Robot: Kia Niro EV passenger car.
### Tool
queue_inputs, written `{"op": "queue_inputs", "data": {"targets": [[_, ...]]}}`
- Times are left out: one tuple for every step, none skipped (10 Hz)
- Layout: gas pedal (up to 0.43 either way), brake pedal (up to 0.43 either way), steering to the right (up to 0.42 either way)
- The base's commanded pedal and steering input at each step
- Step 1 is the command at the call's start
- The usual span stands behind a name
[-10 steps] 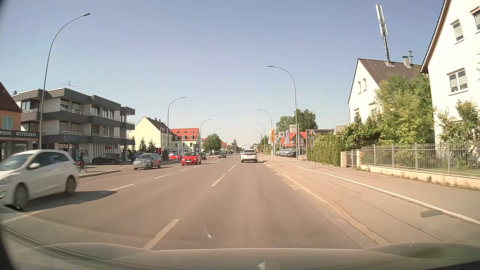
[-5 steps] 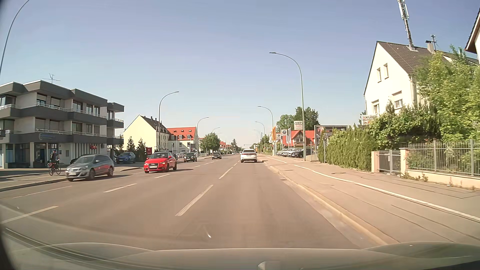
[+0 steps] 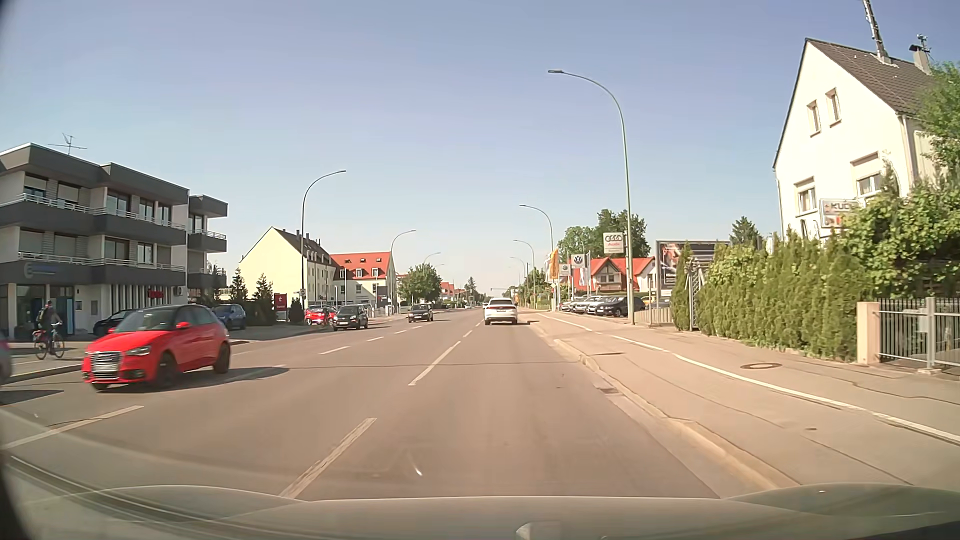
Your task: Follow the waypoints while adhering to traffic rules and regulations
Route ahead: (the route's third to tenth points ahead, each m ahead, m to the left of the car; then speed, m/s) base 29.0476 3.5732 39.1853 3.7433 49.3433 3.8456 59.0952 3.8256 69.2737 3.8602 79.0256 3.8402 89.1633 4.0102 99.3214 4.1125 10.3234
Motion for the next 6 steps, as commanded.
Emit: {"op": "queue_inputs", "data": {"targets": [[0.000, 0.000, -0.008], [0.000, 0.000, -0.008], [0.000, 0.000, -0.008], [0.000, 0.000, -0.006], [0.028, 0.000, -0.006], [0.028, 0.000, -0.006]]}}
